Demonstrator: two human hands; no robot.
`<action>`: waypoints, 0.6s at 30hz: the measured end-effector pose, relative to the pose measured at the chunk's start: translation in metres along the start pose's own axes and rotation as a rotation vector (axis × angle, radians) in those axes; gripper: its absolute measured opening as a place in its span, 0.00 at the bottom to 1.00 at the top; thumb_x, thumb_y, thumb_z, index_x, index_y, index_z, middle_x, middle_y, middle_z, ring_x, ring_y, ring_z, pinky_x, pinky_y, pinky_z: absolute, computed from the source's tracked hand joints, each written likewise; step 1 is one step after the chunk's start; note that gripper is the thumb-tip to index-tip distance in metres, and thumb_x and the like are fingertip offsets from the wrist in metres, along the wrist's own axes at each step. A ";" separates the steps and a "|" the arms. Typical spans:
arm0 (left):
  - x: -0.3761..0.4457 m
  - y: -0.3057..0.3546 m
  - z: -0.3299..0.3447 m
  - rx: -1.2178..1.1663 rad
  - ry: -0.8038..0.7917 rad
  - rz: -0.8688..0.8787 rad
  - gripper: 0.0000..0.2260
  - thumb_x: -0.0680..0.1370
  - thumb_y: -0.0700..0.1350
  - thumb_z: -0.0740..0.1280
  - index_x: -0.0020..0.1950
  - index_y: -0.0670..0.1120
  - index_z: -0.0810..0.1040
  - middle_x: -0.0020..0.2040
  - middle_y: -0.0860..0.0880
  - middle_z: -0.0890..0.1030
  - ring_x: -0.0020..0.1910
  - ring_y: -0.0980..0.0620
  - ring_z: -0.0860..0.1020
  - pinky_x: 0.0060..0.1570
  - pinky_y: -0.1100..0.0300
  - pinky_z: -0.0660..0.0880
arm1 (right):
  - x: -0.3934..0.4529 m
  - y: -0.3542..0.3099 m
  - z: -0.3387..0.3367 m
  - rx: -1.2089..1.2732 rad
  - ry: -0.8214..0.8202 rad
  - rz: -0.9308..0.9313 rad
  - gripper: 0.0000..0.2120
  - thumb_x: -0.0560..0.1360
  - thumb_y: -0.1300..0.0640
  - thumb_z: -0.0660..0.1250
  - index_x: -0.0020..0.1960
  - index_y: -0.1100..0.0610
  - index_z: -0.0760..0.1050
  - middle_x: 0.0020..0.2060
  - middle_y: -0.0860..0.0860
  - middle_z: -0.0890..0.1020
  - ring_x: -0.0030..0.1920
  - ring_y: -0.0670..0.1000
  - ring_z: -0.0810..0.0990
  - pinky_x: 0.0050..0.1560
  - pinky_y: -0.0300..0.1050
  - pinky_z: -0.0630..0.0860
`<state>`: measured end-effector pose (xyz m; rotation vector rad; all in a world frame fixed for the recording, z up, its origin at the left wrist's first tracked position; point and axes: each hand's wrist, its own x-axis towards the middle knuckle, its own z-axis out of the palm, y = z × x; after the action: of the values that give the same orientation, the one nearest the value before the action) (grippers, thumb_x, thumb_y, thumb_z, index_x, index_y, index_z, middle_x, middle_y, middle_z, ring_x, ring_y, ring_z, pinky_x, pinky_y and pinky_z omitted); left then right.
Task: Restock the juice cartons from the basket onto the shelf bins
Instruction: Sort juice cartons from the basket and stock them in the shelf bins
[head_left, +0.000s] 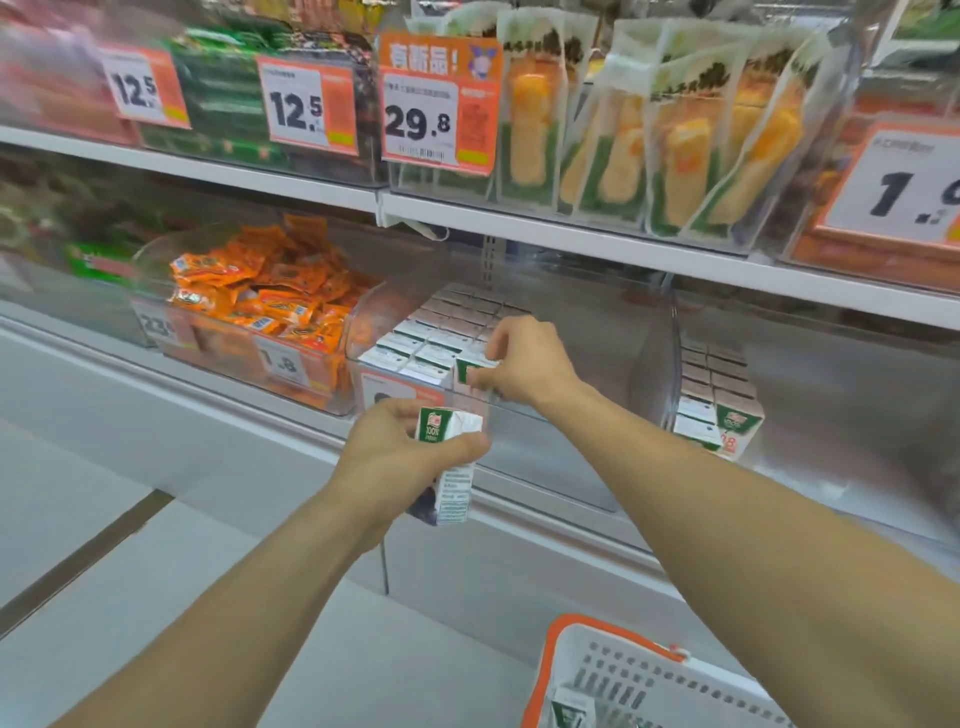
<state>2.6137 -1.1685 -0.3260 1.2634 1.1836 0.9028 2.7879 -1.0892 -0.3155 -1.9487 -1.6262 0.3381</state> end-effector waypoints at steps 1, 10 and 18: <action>0.000 0.000 0.002 0.020 0.015 0.018 0.14 0.68 0.42 0.80 0.48 0.44 0.79 0.40 0.41 0.85 0.32 0.43 0.81 0.21 0.59 0.74 | -0.001 0.001 0.001 0.002 -0.017 0.002 0.14 0.67 0.54 0.81 0.40 0.54 0.76 0.43 0.52 0.82 0.43 0.54 0.83 0.49 0.50 0.81; -0.011 0.010 0.029 0.176 0.081 0.331 0.16 0.64 0.45 0.82 0.47 0.51 0.80 0.40 0.50 0.85 0.39 0.48 0.83 0.35 0.47 0.81 | -0.076 0.006 -0.072 0.481 -0.076 -0.040 0.10 0.80 0.53 0.66 0.50 0.60 0.80 0.44 0.60 0.85 0.44 0.57 0.86 0.49 0.54 0.83; -0.046 0.023 0.118 0.418 -0.119 0.757 0.22 0.65 0.44 0.78 0.56 0.57 0.81 0.47 0.57 0.81 0.47 0.59 0.79 0.47 0.60 0.77 | -0.164 0.058 -0.141 0.473 -0.226 0.073 0.21 0.68 0.53 0.79 0.54 0.57 0.73 0.39 0.53 0.84 0.37 0.57 0.84 0.36 0.48 0.81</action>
<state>2.7217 -1.2351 -0.3059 2.1507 0.8114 1.1212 2.8727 -1.2897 -0.2623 -1.6507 -1.4421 0.9121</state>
